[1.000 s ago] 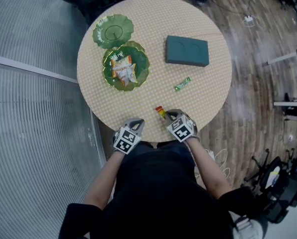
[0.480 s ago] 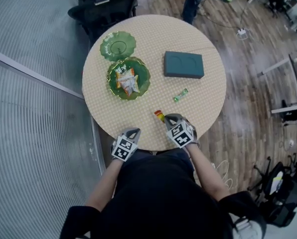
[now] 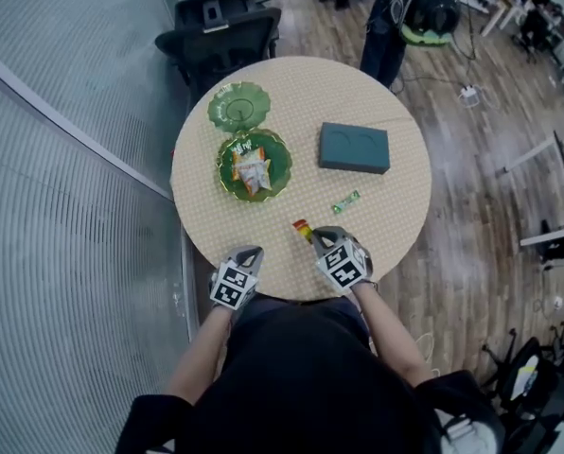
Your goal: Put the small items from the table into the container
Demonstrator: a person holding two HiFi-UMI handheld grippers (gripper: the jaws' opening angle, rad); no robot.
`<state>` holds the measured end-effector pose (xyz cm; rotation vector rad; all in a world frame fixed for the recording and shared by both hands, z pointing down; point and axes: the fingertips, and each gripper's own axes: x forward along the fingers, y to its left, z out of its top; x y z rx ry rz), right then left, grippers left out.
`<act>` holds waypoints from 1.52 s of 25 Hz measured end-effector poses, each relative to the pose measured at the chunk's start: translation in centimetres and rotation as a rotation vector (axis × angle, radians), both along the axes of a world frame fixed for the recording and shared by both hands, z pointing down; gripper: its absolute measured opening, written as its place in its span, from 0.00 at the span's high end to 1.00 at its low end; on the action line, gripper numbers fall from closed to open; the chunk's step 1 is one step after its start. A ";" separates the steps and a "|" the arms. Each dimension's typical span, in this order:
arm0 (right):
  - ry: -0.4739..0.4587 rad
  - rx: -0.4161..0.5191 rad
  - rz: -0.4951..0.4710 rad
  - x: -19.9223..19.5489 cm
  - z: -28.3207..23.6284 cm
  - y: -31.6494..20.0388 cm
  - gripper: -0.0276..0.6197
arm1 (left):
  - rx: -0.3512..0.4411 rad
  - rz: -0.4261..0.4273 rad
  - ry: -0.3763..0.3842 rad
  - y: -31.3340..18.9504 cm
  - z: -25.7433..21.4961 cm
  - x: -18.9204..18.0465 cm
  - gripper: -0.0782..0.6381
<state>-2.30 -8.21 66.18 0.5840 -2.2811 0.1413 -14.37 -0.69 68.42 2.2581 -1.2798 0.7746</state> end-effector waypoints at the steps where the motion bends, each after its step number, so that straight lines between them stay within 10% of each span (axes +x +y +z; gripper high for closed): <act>1: -0.002 0.006 -0.016 -0.1 -0.4 -0.1 0.91 | 0.006 -0.014 -0.004 -0.2 -0.4 0.0 0.89; 20: -0.097 0.118 -0.156 2.2 -6.7 -3.9 0.91 | 0.071 -0.207 -0.046 -0.3 -4.8 2.1 0.89; 38: -0.171 0.154 -0.179 -6.3 -9.2 -7.7 0.91 | 0.100 -0.202 -0.034 -2.4 -6.3 -1.9 0.89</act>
